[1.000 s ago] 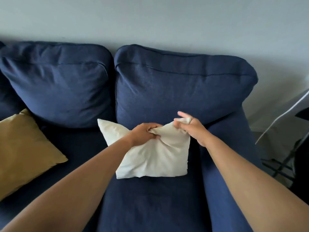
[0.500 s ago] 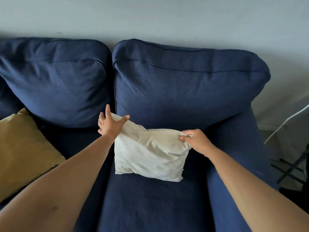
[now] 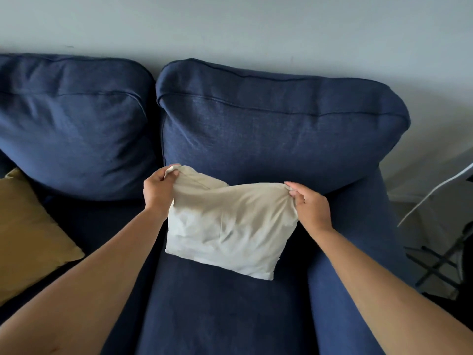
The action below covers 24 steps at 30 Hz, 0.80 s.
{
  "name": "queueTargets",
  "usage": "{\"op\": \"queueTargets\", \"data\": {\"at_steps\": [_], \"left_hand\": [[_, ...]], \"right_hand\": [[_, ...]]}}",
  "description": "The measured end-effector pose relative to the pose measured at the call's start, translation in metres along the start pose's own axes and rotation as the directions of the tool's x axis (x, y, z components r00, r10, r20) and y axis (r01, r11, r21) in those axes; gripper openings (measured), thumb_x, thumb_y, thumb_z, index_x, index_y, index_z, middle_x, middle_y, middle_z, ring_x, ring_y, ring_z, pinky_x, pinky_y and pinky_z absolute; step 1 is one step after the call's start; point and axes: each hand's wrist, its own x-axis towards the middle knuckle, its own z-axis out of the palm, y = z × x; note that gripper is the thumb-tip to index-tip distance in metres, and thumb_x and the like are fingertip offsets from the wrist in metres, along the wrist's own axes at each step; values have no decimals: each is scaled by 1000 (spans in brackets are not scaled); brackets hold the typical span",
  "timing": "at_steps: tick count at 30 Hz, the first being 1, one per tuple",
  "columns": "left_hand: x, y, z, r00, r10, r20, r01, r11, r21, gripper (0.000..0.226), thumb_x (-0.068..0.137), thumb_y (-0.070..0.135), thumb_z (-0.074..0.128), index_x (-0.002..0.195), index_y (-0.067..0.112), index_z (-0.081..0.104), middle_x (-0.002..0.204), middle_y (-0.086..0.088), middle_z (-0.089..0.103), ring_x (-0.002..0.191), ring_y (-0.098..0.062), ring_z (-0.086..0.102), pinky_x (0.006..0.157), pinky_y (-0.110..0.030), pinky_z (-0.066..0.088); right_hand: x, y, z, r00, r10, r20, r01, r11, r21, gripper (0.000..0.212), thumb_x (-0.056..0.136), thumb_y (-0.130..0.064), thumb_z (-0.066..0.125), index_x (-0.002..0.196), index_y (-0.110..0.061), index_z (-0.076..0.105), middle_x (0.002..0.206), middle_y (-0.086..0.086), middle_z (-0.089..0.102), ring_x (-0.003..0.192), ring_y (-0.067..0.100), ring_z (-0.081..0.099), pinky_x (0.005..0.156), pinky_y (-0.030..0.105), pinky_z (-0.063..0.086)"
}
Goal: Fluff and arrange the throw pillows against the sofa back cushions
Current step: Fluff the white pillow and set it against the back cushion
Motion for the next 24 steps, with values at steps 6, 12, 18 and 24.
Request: {"op": "queueTargets", "data": {"at_steps": [6,12,18,24], "left_hand": [[4,8,28,994,69,87,-84,981,174,21,92,28,69,93,47,78,105,17,76,107,-7,68,95,-25,52],[4,15,42,991,58,122,-78,982,172,52,95,36,56,146,46,46,144,10,53,129,-11,51,103,-26,42],[-3,-4,31,941,-163,295,162,986,30,52,89,29,74,137,29,55,124,4,68,114,-21,65,82,-26,53],[-1,-13,28,993,36,110,-63,964,259,8,88,48,70,90,44,63,87,15,73,88,-9,69,77,-31,55]], "right_hand": [[53,13,-23,996,0,-87,-10,993,-118,34,99,-13,51,125,-25,69,119,-3,72,114,15,64,89,18,42],[60,17,-17,979,171,-115,-169,985,25,64,92,-45,58,150,-32,35,140,0,55,128,22,52,92,31,38],[22,36,-6,965,262,-23,-253,950,182,61,84,-48,69,134,-26,43,114,-11,62,104,16,61,79,28,44],[33,24,1,972,144,-183,-132,988,79,20,97,-31,57,99,-11,56,71,-7,57,77,25,61,67,36,45]]}}
